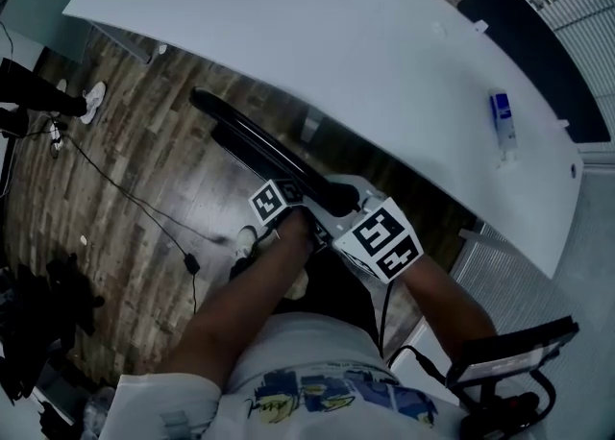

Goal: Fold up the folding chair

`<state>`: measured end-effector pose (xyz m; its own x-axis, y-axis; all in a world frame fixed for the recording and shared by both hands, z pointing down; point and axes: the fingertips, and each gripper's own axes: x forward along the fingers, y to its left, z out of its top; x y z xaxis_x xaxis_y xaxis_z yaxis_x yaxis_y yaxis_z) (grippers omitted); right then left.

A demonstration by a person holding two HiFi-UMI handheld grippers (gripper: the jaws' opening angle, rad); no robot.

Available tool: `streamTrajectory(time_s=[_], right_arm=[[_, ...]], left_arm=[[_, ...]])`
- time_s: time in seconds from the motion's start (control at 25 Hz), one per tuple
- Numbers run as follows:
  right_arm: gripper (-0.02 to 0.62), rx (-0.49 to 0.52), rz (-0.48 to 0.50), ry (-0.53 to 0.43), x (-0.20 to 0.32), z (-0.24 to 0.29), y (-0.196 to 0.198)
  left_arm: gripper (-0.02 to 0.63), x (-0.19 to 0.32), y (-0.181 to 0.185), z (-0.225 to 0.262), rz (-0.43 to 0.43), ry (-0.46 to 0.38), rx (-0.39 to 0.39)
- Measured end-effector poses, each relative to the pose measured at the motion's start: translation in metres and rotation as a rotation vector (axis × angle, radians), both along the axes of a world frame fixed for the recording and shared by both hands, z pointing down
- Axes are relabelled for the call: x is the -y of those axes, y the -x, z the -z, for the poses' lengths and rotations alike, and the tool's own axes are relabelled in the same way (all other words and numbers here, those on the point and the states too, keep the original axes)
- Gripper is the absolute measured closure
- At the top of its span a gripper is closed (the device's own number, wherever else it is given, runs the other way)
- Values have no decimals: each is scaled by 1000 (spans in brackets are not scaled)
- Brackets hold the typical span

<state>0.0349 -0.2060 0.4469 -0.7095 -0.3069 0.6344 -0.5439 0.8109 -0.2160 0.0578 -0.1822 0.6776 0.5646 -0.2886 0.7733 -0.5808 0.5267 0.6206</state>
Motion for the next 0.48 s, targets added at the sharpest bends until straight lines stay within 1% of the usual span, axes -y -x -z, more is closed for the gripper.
streamTrajectory(time_s=[0.16,0.32,0.48], right_arm=[[511,17,46,-4,16,-4,-23],[512,41,70,19,68,-14,-66],[514,49,64,29,78,-14,-72]], left_arm=[[472,16,-19,-5,26,15,-6],[465,62,-57,-13,37,26,-1],[454,66,-60,-12,25,14,-6]])
